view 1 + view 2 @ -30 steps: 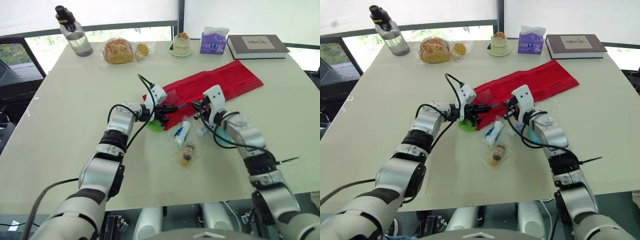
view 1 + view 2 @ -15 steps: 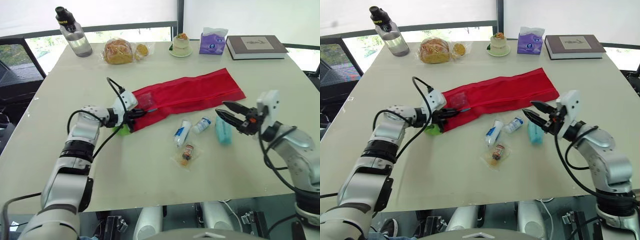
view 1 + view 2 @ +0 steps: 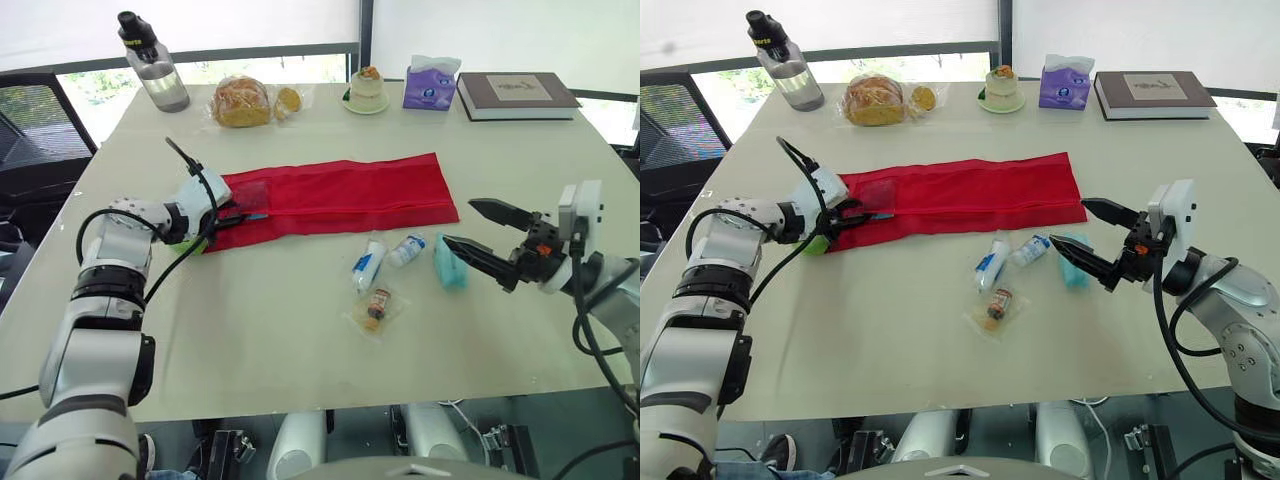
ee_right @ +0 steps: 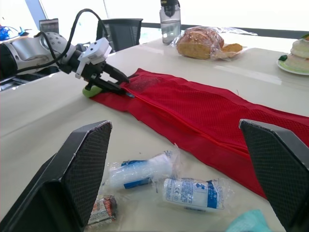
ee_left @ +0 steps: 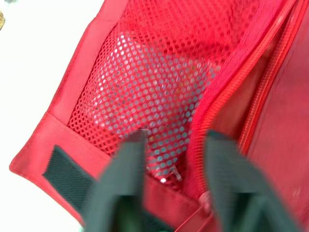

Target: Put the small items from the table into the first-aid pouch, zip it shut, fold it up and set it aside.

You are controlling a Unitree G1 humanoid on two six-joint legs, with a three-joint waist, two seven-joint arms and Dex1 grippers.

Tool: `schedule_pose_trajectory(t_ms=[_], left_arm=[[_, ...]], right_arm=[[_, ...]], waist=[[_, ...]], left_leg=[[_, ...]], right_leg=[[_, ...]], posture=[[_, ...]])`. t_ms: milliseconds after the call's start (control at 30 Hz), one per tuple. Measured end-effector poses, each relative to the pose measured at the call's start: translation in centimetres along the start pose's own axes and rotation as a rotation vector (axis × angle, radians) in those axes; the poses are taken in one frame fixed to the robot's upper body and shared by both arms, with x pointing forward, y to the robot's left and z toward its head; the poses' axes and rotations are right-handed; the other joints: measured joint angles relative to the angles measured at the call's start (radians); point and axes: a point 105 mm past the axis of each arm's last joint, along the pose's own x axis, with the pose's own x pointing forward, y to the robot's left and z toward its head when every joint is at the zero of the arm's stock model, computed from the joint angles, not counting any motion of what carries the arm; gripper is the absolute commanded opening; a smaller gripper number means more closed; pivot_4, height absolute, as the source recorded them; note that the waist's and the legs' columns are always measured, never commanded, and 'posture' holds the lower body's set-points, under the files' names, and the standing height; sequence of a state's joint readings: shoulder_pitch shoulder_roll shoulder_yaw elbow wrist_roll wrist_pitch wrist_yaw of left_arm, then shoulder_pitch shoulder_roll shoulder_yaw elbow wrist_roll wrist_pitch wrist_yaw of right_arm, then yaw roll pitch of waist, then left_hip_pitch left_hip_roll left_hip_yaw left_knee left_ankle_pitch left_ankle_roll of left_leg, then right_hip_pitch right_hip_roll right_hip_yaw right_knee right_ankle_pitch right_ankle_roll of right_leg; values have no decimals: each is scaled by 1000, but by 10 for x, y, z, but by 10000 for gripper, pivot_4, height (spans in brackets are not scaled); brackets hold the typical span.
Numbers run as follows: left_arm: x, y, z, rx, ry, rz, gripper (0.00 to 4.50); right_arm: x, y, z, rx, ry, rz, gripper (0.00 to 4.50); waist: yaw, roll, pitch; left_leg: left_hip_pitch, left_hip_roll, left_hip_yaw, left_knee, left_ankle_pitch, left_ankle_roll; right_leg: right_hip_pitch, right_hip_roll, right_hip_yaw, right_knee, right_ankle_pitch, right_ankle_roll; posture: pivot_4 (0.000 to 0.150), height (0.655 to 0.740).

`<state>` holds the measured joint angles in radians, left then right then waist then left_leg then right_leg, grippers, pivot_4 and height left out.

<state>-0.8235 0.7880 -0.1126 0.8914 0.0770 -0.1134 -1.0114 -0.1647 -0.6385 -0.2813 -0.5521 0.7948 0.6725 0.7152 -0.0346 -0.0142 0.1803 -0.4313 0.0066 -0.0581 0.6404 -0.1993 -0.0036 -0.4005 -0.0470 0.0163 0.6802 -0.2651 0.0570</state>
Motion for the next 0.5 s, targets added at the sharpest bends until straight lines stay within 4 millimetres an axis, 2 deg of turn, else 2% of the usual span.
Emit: schedule_pose_trajectory(t_ms=[67, 100, 133, 267, 333, 433, 500], left_arm=[[1, -3, 8, 26, -17, -38, 38155], [4, -5, 14, 39, -34, -59, 43046], [6, -9, 22, 53, -54, -78, 44486], [17, -16, 44, 56, -104, -115, 44486], [28, -21, 68, 67, -155, -135, 44486], [42, -29, 90, 129, -174, -151, 44486], [51, -34, 96, 191, -157, -149, 44486]], right_arm=[[0, 3, 3, -21, 2, 3, 45000], [1, 5, 5, -31, -1, 2, 45000], [1, 6, 6, -36, -4, 2, 45000], [2, 8, 7, -43, -7, -2, 45000], [2, 7, 7, -42, -7, -17, 45000], [3, 6, 6, -42, -3, -24, 45000], [3, 6, 6, -42, -1, -28, 45000]], waist=[[1, 0, 0], [2, 0, 0], [4, 0, 0], [7, 0, 0], [12, 0, 0], [16, 0, 0], [15, 0, 0]], left_leg=[[0, 0, 0, 0, 0, 0], [0, 0, -1, 0, 0, 0], [0, 0, -1, 0, 0, 0], [0, 0, -1, 2, 0, 0], [-1, 0, -1, 3, 0, 0], [0, 0, 0, 3, 0, 0], [0, 0, 0, 3, 0, 0]], right_leg=[[0, 0, 0, 0, 0, 0], [0, 0, -1, 0, 0, 0], [0, 0, -1, 0, 0, 0], [0, 0, -1, 1, 0, 0], [1, 0, -1, 1, 1, 1], [1, 0, 0, 1, 1, 1], [1, 0, 0, 1, 1, 1]], posture=[[1500, 7400], [1500, 7400], [1500, 7400], [1500, 7400], [1500, 7400], [1500, 7400], [1500, 7400]])
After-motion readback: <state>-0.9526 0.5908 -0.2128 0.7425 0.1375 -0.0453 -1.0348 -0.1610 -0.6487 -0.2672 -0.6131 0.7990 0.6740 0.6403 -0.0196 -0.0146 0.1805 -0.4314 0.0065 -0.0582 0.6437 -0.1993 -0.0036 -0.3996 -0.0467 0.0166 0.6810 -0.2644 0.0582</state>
